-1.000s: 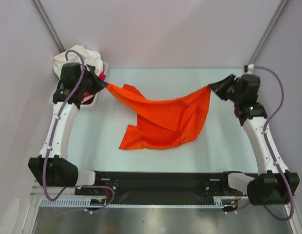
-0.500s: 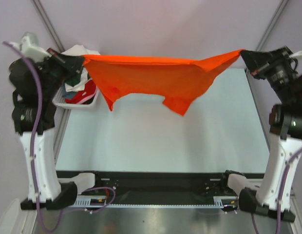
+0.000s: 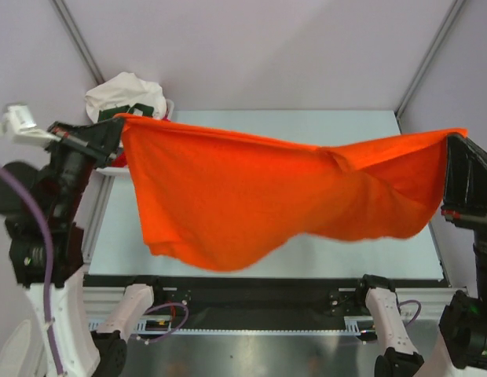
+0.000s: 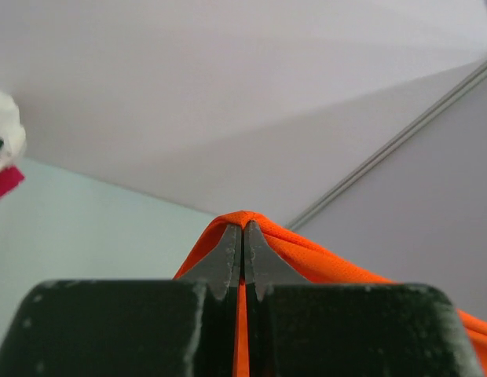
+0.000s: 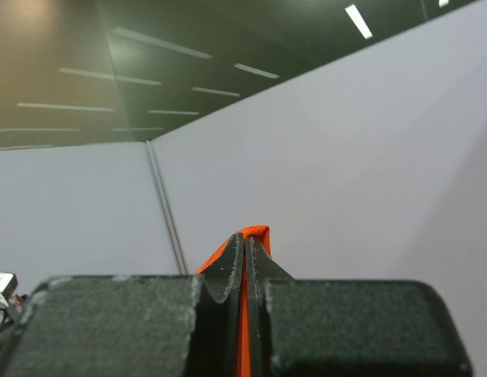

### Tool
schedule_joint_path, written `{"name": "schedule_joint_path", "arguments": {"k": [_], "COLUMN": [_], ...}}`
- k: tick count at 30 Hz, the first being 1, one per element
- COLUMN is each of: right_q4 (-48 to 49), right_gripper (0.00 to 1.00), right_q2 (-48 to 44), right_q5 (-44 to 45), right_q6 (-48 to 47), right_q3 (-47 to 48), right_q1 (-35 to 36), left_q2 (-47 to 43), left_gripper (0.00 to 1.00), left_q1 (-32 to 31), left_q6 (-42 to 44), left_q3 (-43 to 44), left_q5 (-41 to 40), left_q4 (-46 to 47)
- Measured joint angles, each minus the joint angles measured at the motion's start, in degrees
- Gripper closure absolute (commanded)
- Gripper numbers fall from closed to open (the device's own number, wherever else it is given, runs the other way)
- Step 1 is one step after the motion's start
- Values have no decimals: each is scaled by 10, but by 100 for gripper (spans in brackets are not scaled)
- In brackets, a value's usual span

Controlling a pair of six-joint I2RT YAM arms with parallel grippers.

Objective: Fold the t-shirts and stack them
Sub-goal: Flatten the tshirt out

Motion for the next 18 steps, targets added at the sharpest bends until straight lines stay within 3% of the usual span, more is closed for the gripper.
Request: {"name": "schedule_joint_path", "arguments": {"k": [6, 11, 15, 18], "right_q4": [-12, 7, 29, 30], "right_gripper": [100, 100, 100, 100], "right_q2": [66, 158, 261, 347], "right_q5": [8, 3, -9, -14], "right_q6": [5, 38, 66, 76], "right_q3": [-58, -171, -221, -195], "right_q1": [2, 3, 3, 3], "left_q2": [69, 127, 200, 285], "left_gripper": [100, 100, 100, 100], "left_q1": [0, 0, 0, 0], "left_q6": [-31, -66, -83, -96], "left_q3": [-138, -259, -264, -203], "left_q5": [24, 37, 38, 43], "left_q4": [63, 140, 181, 199]}}
